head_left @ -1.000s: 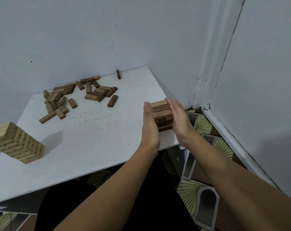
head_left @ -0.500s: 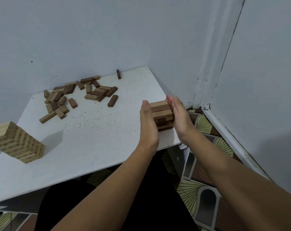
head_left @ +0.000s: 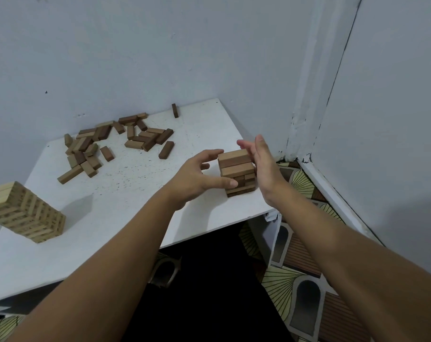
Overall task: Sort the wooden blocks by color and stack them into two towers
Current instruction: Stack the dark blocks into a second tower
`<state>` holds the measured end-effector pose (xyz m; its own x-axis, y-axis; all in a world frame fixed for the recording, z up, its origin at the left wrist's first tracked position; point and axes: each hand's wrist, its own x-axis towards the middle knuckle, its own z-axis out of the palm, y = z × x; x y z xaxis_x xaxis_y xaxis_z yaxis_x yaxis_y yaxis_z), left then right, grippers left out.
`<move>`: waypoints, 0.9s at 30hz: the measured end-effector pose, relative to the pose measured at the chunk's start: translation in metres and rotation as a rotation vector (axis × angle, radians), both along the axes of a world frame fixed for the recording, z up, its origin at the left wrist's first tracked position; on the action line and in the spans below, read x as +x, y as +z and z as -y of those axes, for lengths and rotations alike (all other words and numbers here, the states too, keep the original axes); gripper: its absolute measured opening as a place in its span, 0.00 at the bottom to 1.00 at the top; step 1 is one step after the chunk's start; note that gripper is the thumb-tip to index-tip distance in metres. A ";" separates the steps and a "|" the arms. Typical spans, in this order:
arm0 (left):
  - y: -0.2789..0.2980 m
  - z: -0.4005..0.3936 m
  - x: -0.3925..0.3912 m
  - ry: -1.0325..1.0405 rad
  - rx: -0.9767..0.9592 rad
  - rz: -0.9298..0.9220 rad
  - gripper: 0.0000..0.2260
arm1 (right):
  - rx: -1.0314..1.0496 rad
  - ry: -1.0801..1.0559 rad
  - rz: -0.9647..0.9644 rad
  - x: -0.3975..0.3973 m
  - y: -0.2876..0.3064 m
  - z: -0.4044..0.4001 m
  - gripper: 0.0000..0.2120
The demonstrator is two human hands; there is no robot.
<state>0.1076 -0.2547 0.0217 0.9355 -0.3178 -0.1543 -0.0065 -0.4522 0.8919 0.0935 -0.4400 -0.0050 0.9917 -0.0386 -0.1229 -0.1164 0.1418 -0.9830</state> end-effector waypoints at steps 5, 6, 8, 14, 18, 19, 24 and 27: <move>-0.007 0.002 0.003 0.021 -0.040 0.042 0.32 | -0.035 -0.028 -0.038 0.003 0.001 -0.004 0.26; -0.008 0.002 0.003 0.020 -0.052 0.052 0.30 | -0.053 -0.035 -0.041 0.004 0.001 -0.004 0.26; -0.010 0.002 0.003 0.016 -0.073 0.054 0.28 | -0.084 -0.037 -0.045 0.006 -0.001 -0.005 0.24; -0.011 0.003 0.004 0.020 -0.112 0.012 0.32 | -0.098 -0.039 -0.027 0.008 -0.004 -0.006 0.22; -0.014 0.002 0.005 0.008 -0.184 -0.026 0.33 | -0.094 -0.028 -0.027 0.008 -0.005 -0.007 0.22; -0.014 0.002 0.006 0.010 -0.188 -0.027 0.34 | -0.094 -0.025 -0.025 0.008 -0.005 -0.007 0.22; -0.013 0.001 0.000 0.053 -0.141 -0.067 0.49 | -0.057 -0.044 0.012 0.005 -0.005 -0.004 0.23; -0.009 0.013 -0.015 0.212 -0.252 -0.069 0.47 | -0.019 -0.064 0.016 0.000 -0.007 -0.004 0.24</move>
<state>0.0928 -0.2677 0.0132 0.9750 -0.1537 -0.1605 0.1281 -0.2019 0.9710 0.0939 -0.4355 -0.0115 0.9890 -0.1040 -0.1054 -0.0915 0.1300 -0.9873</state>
